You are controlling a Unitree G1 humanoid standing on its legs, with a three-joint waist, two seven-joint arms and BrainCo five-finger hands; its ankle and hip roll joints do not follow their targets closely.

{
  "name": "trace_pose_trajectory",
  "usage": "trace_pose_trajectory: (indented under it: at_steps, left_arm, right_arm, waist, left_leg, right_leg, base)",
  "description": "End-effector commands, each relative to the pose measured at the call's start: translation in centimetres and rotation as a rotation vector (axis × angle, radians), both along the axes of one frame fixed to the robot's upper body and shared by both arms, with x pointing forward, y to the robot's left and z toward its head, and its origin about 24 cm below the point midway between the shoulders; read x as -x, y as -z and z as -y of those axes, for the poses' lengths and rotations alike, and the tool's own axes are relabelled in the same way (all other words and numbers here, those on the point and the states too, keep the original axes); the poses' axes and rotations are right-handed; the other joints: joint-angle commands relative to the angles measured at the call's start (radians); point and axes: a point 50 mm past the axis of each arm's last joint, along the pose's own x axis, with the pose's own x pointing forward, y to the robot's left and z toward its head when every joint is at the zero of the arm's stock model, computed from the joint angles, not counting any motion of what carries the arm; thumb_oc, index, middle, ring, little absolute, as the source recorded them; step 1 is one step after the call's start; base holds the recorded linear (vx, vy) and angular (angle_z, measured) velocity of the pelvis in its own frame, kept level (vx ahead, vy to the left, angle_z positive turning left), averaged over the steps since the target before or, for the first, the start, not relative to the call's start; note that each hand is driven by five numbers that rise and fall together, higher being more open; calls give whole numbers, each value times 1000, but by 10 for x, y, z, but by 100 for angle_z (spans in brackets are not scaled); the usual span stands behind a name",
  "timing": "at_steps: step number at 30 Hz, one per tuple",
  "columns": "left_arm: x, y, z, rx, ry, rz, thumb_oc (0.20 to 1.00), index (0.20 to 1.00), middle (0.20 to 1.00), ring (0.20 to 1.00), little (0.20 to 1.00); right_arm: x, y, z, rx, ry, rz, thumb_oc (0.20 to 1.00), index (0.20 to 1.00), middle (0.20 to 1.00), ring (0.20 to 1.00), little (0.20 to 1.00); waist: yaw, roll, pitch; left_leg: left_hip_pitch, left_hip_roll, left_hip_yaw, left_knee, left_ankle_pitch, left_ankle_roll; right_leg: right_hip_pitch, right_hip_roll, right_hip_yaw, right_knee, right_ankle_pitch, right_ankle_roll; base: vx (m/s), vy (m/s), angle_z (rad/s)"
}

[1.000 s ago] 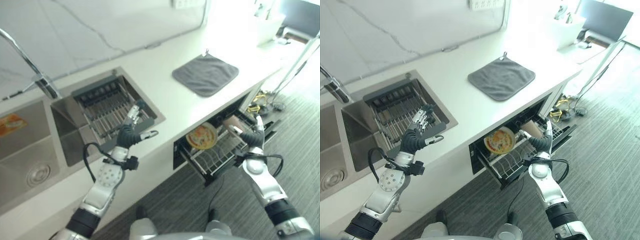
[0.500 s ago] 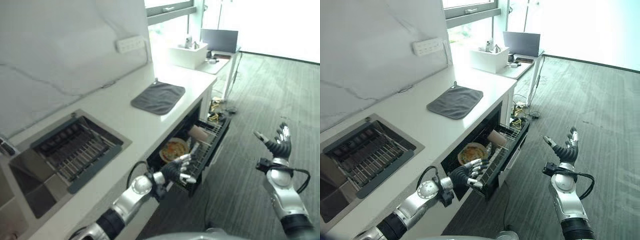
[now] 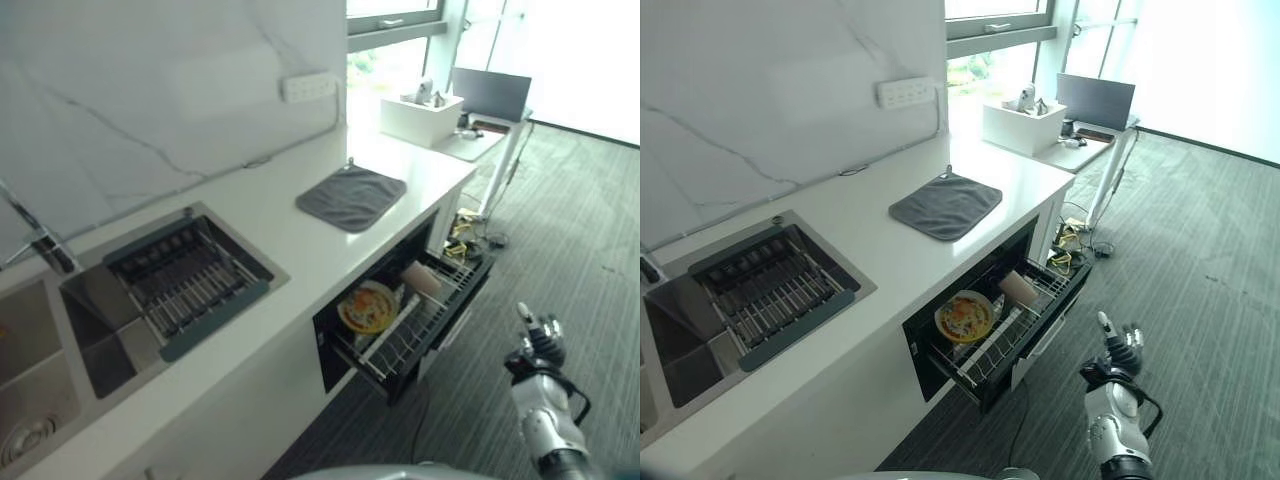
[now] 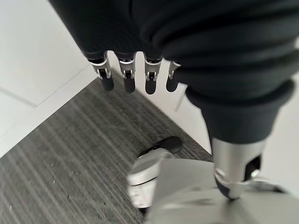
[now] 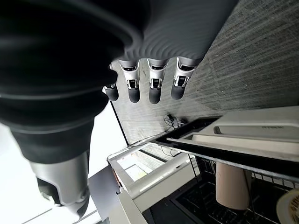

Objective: Place the dishes in the dishwasher.

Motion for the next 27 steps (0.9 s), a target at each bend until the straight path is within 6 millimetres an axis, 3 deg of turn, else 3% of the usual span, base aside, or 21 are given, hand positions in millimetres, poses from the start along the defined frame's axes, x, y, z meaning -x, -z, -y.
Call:
trace_pose_trajectory:
  at_steps: [1, 4, 6, 9, 14, 15, 20, 27]
  left_arm:
    - [-49, 2, 15, 35, -44, 159, 1000, 1000, 1000, 1000, 1000]
    - [-50, 2, 14, 44, -96, 188, 1000, 1000, 1000, 1000, 1000]
    - [-53, 2, 14, 44, -98, 200, 1000, 1000, 1000, 1000, 1000]
    - [-75, -2, 7, 44, -96, 278, 1000, 1000, 1000, 1000, 1000]
    - [-78, -3, 3, 55, -88, 303, 1000, 1000, 1000, 1000, 1000]
    - [-82, -5, 0, 67, -84, 321, 1000, 1000, 1000, 1000, 1000]
    - [-91, -7, -3, 85, -68, 339, 1000, 1000, 1000, 1000, 1000]
    - [-95, -11, -14, 80, -50, 344, 1000, 1000, 1000, 1000, 1000]
  right_arm:
    - [-35, -46, 16, -45, 24, 274, 1000, 1000, 1000, 1000, 1000]
    - [-43, -33, 13, -274, 94, 313, 1000, 1000, 1000, 1000, 1000]
    - [-45, -31, 14, -297, 112, 311, 1000, 1000, 1000, 1000, 1000]
    - [-62, -30, 11, -425, 166, 322, 1000, 1000, 1000, 1000, 1000]
    - [-76, -26, 2, -499, 105, 281, 1000, 1000, 1000, 1000, 1000]
    - [-89, -36, 2, -474, 55, 283, 1000, 1000, 1000, 1000, 1000]
    - [-109, -59, -4, -444, -70, 359, 1000, 1000, 1000, 1000, 1000]
    - [-140, -124, -24, -276, -384, 509, 1000, 1000, 1000, 1000, 1000]
  waist:
    - [-9, 5, 111]
    - [31, 29, 143]
    - [40, 35, 151]
    - [80, 62, 205]
    - [105, 84, 228]
    - [115, 99, 241]
    - [122, 97, 266]
    - [135, 68, 298]
  left_leg:
    - [-82, -11, -83, 117, -55, 39]
    - [-148, -26, -116, 157, -57, 41]
    - [-168, -32, -124, 170, -58, 42]
    - [-270, -60, -155, 247, -64, 48]
    - [-304, -86, -173, 283, -60, 53]
    - [-321, -95, -174, 291, -66, 56]
    - [-349, -109, -174, 320, -85, 62]
    - [-383, -80, -152, 350, -91, 70]
  right_leg:
    - [38, 34, -31, 187, -158, -71]
    - [-10, 17, -50, 240, -178, -81]
    - [-27, 12, -52, 257, -181, -82]
    - [-110, -6, -54, 353, -205, -97]
    - [-131, -21, -60, 400, -220, -108]
    - [-154, -34, -63, 429, -228, -110]
    - [-189, -44, -57, 479, -252, -112]
    - [-220, -51, -78, 520, -262, -112]
  base:
    - [4, 39, 43]
    - [3, 57, 27]
    - [-54, 39, 16]
    - [-122, 35, 24]
    - [42, 50, 14]
    - [12, 86, 2]
    - [-42, 32, 6]
    - [-48, -31, -1]
